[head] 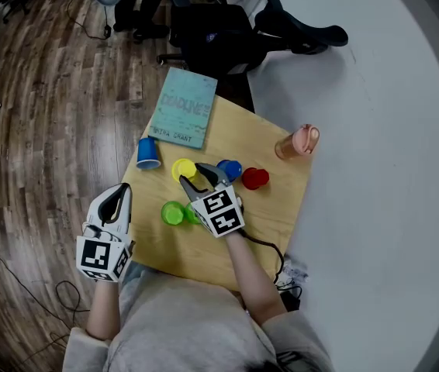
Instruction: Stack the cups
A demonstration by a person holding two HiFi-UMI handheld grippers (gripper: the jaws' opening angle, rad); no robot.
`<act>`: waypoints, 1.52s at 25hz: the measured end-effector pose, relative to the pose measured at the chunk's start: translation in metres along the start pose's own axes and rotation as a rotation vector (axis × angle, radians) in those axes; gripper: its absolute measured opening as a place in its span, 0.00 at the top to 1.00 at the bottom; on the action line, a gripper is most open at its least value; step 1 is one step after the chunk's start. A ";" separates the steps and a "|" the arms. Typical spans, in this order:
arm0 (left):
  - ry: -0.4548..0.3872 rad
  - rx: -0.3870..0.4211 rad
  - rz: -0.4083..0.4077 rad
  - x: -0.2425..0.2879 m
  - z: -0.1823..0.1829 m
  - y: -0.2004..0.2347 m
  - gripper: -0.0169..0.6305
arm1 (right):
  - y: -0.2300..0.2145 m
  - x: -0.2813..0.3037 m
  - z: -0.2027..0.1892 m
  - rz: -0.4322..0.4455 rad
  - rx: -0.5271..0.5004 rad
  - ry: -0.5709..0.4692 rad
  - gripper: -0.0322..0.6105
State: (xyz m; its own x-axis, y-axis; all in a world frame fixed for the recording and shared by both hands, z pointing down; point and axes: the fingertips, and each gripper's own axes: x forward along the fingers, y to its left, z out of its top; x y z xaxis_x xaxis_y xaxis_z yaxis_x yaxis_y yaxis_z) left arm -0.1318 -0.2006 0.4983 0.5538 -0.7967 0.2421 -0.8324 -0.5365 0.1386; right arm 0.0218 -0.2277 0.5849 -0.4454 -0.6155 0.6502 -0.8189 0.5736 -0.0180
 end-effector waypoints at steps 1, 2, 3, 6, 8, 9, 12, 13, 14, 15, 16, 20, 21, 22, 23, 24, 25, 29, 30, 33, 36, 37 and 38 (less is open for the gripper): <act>0.000 0.001 -0.006 0.001 0.001 -0.003 0.88 | -0.002 -0.006 0.002 -0.006 0.009 -0.013 0.65; -0.001 0.004 -0.012 0.003 0.001 -0.007 0.88 | -0.004 -0.014 0.004 -0.012 0.018 -0.027 0.65; -0.002 0.007 -0.017 0.004 0.002 -0.010 0.88 | -0.006 -0.022 0.006 -0.020 0.027 -0.042 0.65; -0.008 0.013 -0.032 0.007 0.004 -0.020 0.88 | -0.014 -0.048 0.005 -0.053 0.043 -0.075 0.65; -0.012 0.015 -0.041 0.010 0.007 -0.025 0.88 | -0.020 -0.065 -0.002 -0.081 0.049 -0.081 0.65; -0.013 0.016 -0.045 0.011 0.008 -0.028 0.88 | -0.022 -0.073 -0.006 -0.096 0.053 -0.079 0.65; -0.016 0.019 -0.056 0.013 0.010 -0.038 0.88 | -0.029 -0.095 -0.022 -0.135 0.067 -0.072 0.65; -0.017 0.020 -0.059 0.014 0.010 -0.041 0.88 | -0.031 -0.101 -0.028 -0.145 0.072 -0.070 0.65; -0.017 0.021 -0.062 0.015 0.010 -0.044 0.88 | -0.032 -0.107 -0.034 -0.154 0.079 -0.068 0.65; -0.017 0.023 -0.064 0.015 0.010 -0.047 0.88 | -0.033 -0.111 -0.041 -0.160 0.091 -0.065 0.65; -0.017 0.024 -0.066 0.016 0.010 -0.050 0.88 | -0.034 -0.115 -0.048 -0.163 0.104 -0.059 0.65; -0.016 0.027 -0.070 0.017 0.010 -0.059 0.88 | -0.029 -0.125 -0.082 -0.168 0.142 -0.019 0.65; -0.016 0.028 -0.070 0.016 0.009 -0.061 0.88 | -0.028 -0.126 -0.091 -0.168 0.149 -0.006 0.65; -0.015 0.030 -0.070 0.016 0.009 -0.062 0.88 | -0.026 -0.127 -0.099 -0.167 0.157 0.006 0.65; -0.014 0.031 -0.069 0.016 0.009 -0.064 0.88 | -0.024 -0.128 -0.106 -0.164 0.166 0.016 0.65; -0.012 0.033 -0.068 0.017 0.009 -0.065 0.88 | -0.021 -0.127 -0.112 -0.161 0.173 0.025 0.65; -0.010 0.034 -0.067 0.017 0.009 -0.066 0.88 | -0.019 -0.127 -0.118 -0.158 0.175 0.033 0.65; -0.001 0.039 -0.066 0.017 0.007 -0.070 0.88 | -0.013 -0.122 -0.129 -0.152 0.147 0.043 0.65; 0.001 0.040 -0.066 0.018 0.007 -0.072 0.88 | -0.013 -0.121 -0.129 -0.150 0.143 0.037 0.65; 0.006 0.043 -0.068 0.021 0.005 -0.075 0.88 | -0.012 -0.118 -0.127 -0.134 0.136 0.025 0.65; 0.007 0.046 -0.070 0.024 0.005 -0.077 0.88 | -0.008 -0.117 -0.126 -0.111 0.138 0.014 0.65; 0.007 0.046 -0.071 0.025 0.006 -0.077 0.88 | -0.006 -0.117 -0.125 -0.102 0.145 0.009 0.65; 0.008 0.043 -0.074 0.026 0.006 -0.075 0.88 | -0.005 -0.117 -0.125 -0.093 0.154 0.004 0.65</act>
State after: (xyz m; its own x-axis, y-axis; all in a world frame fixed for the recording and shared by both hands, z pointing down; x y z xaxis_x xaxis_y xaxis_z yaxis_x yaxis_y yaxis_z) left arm -0.0545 -0.1826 0.4879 0.6133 -0.7522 0.2408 -0.7876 -0.6054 0.1150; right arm 0.1232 -0.0914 0.6036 -0.3640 -0.6596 0.6576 -0.9024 0.4244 -0.0738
